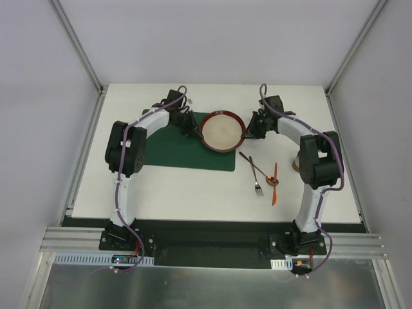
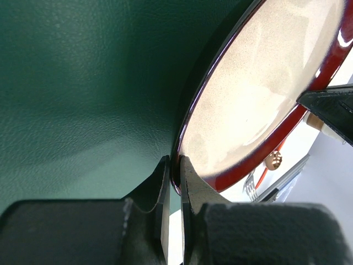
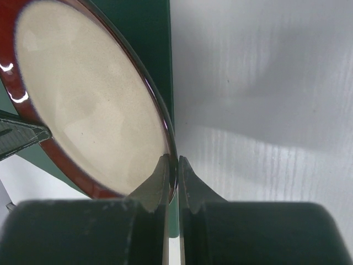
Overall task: Set the dinner table for one person
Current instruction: Place the plate on the napkin.
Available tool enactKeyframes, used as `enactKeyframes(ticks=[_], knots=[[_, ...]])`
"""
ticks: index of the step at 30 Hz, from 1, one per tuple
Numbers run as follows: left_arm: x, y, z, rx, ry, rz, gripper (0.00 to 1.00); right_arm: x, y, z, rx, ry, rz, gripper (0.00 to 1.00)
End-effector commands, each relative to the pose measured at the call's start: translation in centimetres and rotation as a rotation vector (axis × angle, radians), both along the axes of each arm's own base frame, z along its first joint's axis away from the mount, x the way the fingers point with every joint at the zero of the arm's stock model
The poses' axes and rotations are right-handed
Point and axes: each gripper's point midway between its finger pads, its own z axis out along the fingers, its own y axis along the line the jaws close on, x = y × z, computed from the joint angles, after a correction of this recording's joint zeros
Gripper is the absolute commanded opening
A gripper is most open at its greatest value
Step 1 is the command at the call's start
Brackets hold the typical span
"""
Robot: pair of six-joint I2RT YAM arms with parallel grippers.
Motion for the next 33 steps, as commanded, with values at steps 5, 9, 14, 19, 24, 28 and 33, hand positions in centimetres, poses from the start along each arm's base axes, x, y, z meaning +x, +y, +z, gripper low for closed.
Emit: enactKeyframes(ticks=[5, 9, 14, 19, 24, 28, 33], knots=[[1.2, 4.1, 3.4, 0.053, -0.125, 0.056, 0.00, 2.1, 1.7, 2.0, -0.015, -0.077, 0.040, 0.00], [1.1, 5.8, 2.7, 0.067, -0.098, 0.094, 0.00, 2.2, 2.7, 1.7, -0.015, -0.071, 0.058, 0.00], [0.8, 7.3, 2.5, 0.081, -0.086, 0.122, 0.00, 2.1, 4.4, 1.4, -0.013, -0.064, 0.086, 0.00], [0.6, 9.3, 2.1, 0.120, -0.072, 0.160, 0.00, 2.3, 6.0, 1.1, -0.004, -0.062, 0.107, 0.00], [0.4, 10.7, 1.7, 0.160, -0.059, 0.189, 0.00, 2.3, 7.1, 0.7, -0.001, -0.058, 0.124, 0.00], [0.4, 12.0, 1.6, 0.193, -0.054, 0.220, 0.00, 2.1, 7.7, 0.3, 0.000, -0.050, 0.137, 0.00], [0.4, 13.4, 1.3, 0.223, -0.048, 0.247, 0.00, 1.8, 8.4, -0.2, 0.001, -0.042, 0.155, 0.01]])
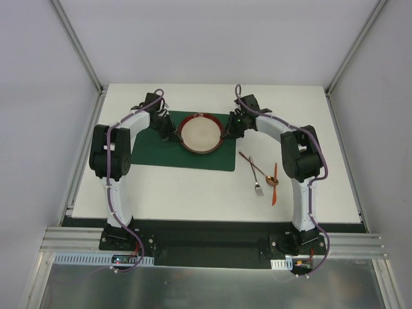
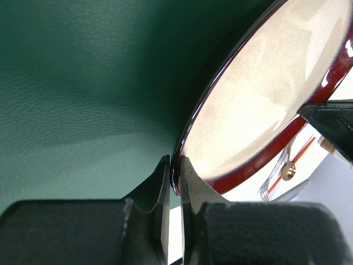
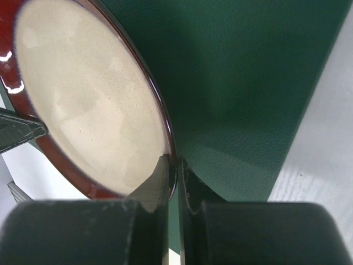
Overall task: Set the dinner table for one person
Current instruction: Place the plate on the napkin.
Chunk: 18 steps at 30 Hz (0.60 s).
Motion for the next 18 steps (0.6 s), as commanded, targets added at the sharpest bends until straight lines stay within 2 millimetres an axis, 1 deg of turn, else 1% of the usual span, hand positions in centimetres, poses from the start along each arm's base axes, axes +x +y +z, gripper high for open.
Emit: enactKeyframes(ticks=[1, 9, 16, 18], knots=[[1.3, 4.2, 2.1, 0.128, -0.101, 0.055, 0.00, 1.4, -0.3, 1.1, -0.030, -0.060, 0.017, 0.00], [1.3, 6.3, 1.6, 0.157, -0.087, 0.103, 0.00, 0.9, 1.1, 0.2, -0.023, -0.041, 0.048, 0.00], [1.5, 7.9, 1.3, 0.164, -0.076, 0.141, 0.00, 0.8, 1.6, -0.6, -0.022, -0.030, 0.067, 0.00], [1.6, 8.0, 1.3, 0.163, -0.074, 0.145, 0.00, 0.8, 1.8, -0.6, -0.020, -0.027, 0.070, 0.00]])
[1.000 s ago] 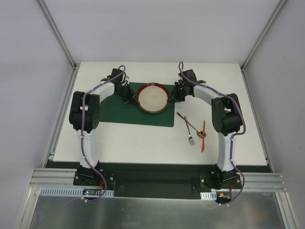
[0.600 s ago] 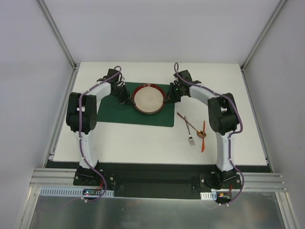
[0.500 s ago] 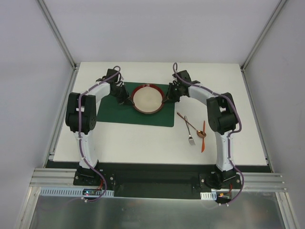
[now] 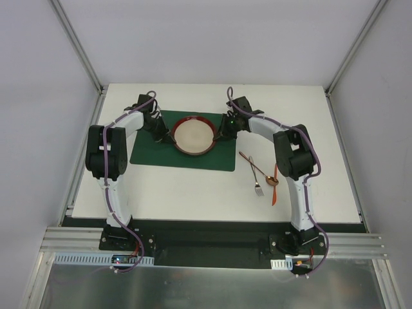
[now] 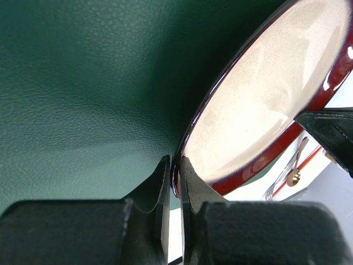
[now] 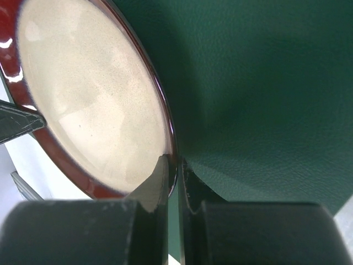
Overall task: Set the dinner table for one person
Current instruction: Place the plate on the napkin.
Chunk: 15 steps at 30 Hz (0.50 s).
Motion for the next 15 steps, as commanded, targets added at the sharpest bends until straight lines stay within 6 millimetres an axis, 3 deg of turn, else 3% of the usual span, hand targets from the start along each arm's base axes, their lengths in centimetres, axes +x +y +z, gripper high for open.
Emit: enactKeyframes(ticks=[1, 15], knots=[[2.0, 4.9, 2.0, 0.129, -0.108, 0.085, 0.00, 1.3, -1.3, 0.4, -0.052, -0.048, 0.018, 0.00], [1.8, 6.1, 0.9, 0.126, -0.069, 0.123, 0.00, 1.0, -0.1, -0.1, -0.040, -0.033, 0.051, 0.01]])
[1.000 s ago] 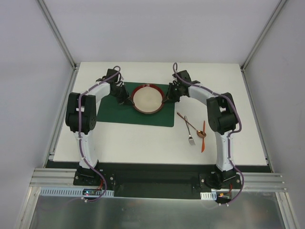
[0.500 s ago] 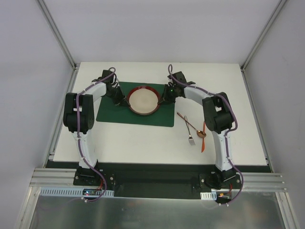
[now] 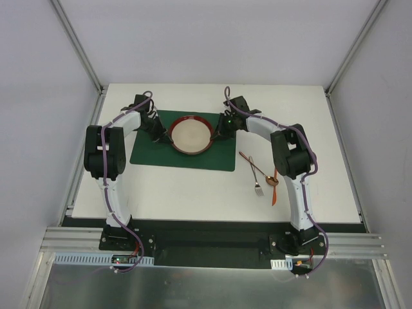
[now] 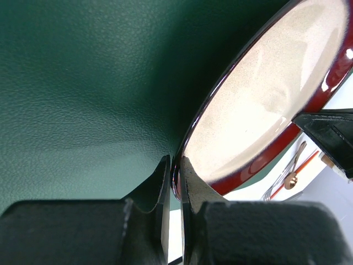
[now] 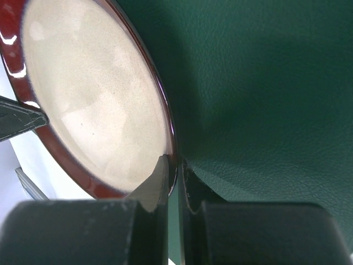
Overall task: Set the dinner table for one person
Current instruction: Place the plate on the napkin.
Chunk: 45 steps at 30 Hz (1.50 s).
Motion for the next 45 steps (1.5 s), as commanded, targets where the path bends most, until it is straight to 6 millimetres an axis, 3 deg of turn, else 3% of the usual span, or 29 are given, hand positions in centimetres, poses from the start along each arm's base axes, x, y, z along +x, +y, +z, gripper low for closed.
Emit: enactKeyframes(ticks=[1, 13, 17, 21, 25, 28, 29, 32, 37, 45], knots=[[1.4, 4.7, 0.7, 0.125, -0.066, 0.092, 0.00, 0.6, -1.4, 0.0, -0.066, -0.033, 0.027, 0.00], [0.8, 4.9, -0.2, 0.134, -0.030, 0.107, 0.00, 0.2, -1.4, -0.3, -0.074, -0.023, 0.034, 0.01], [0.4, 6.5, -0.3, 0.155, -0.015, 0.148, 0.00, 0.1, -1.1, -0.5, -0.070, -0.017, 0.034, 0.00], [0.3, 6.5, -0.3, 0.148, -0.009, 0.149, 0.00, -0.1, -1.1, -0.8, -0.079, -0.007, 0.036, 0.00], [0.4, 6.3, -0.4, 0.134, -0.005, 0.142, 0.00, -0.2, -1.7, -1.0, -0.115, 0.005, 0.025, 0.21], [0.3, 6.4, -0.4, 0.135, 0.001, 0.141, 0.16, -0.2, -1.8, -0.7, -0.120, -0.005, 0.028, 0.31], [0.4, 6.4, -0.5, 0.137, 0.001, 0.142, 0.27, -0.2, -2.0, -0.8, -0.124, -0.004, 0.026, 0.34], [0.4, 6.4, -0.5, 0.137, 0.007, 0.142, 0.41, -0.1, -2.2, -0.4, -0.131, -0.017, 0.029, 0.42], [0.2, 6.0, -0.1, 0.115, 0.010, 0.139, 0.44, 0.1, -2.8, 1.6, -0.139, -0.066, 0.035, 0.44], [0.4, 5.2, 3.3, 0.073, -0.065, 0.135, 0.45, -0.6, -4.1, 7.6, -0.153, -0.193, 0.045, 0.45]])
